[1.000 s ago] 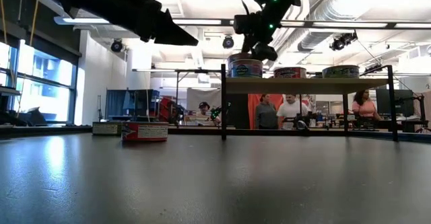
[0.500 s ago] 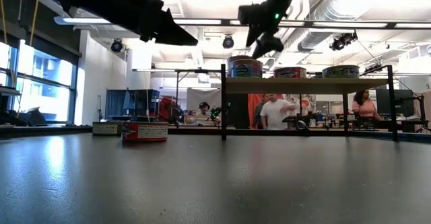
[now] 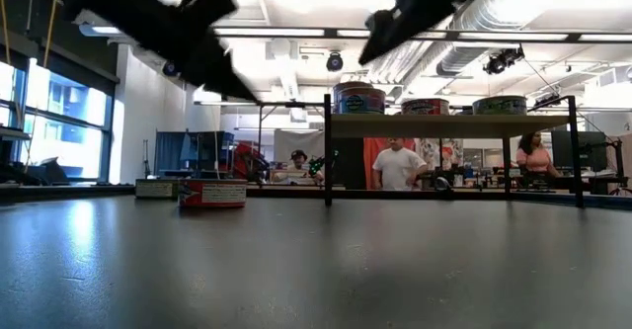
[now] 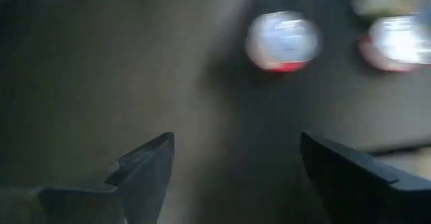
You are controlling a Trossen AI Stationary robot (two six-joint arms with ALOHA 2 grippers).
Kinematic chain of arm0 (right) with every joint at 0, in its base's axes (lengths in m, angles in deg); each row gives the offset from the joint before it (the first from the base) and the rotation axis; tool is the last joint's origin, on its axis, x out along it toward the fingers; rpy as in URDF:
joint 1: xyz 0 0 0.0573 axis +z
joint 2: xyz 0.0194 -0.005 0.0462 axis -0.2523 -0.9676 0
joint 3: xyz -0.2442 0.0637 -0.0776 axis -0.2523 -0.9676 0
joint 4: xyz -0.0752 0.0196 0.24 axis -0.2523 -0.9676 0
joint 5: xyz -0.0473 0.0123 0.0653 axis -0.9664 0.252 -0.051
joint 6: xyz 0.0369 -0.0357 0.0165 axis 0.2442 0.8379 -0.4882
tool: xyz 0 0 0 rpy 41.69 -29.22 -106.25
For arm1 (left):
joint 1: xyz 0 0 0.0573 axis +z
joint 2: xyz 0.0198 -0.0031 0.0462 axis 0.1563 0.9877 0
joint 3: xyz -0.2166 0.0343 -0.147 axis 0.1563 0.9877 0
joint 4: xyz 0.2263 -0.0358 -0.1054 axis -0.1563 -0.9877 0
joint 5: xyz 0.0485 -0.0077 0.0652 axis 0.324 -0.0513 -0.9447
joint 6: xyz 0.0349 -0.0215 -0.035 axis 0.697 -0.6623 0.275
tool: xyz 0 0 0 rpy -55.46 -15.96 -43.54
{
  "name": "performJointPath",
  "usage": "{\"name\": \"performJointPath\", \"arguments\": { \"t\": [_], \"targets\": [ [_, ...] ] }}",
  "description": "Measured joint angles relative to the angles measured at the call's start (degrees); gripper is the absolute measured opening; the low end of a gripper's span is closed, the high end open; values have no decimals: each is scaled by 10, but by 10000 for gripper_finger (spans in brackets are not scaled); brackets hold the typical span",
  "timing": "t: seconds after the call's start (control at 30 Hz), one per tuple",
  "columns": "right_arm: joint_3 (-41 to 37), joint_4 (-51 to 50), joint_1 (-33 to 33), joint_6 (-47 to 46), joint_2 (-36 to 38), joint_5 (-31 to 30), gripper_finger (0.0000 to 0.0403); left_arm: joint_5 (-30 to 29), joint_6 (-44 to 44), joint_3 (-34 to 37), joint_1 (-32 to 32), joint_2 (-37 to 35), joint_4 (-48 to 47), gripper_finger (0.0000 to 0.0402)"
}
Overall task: Stack canned seafood by type on shelf
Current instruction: Stack the red tuna can on top of the other red tuna can on the shelf
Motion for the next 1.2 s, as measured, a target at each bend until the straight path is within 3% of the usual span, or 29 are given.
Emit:
{"name": "performJointPath", "arguments": {
  "t": [0.13, 0.2, 0.3, 0.43, 0.57, 0.7, 0.87, 0.97, 1.2],
  "targets": [
    [-129, 151, 68, -60, -1, -10, 311, 85, -114, 0, 8, 5, -149, 211],
    [-185, 228, 99, -101, -1, -49, 311, 113, -163, 0, 18, 16, -199, 211],
    [-238, 289, 136, -151, -1, -140, 311, 119, -206, 0, 34, 49, -200, 211],
    [-253, 287, 169, -210, -1, -231, 311, 189, -250, -2, 55, 109, -121, 211],
    [-253, 297, 199, -240, -1, -258, 311, 311, -263, -1, 55, 159, 66, 211],
    [-253, 307, 230, -277, -2, -293, 311, 384, -185, -15, 34, 161, 150, 211],
    [-253, 323, 277, -323, -16, -347, 311, 382, 49, -17, -12, 175, 128, 211],
    [-253, 368, 305, -319, -47, -367, 311, 381, 147, -17, -29, 202, 142, 211],
    [-252, 414, 334, -285, -116, -430, 311, 397, 192, -45, -36, 281, 222, 211]
  ]
}}
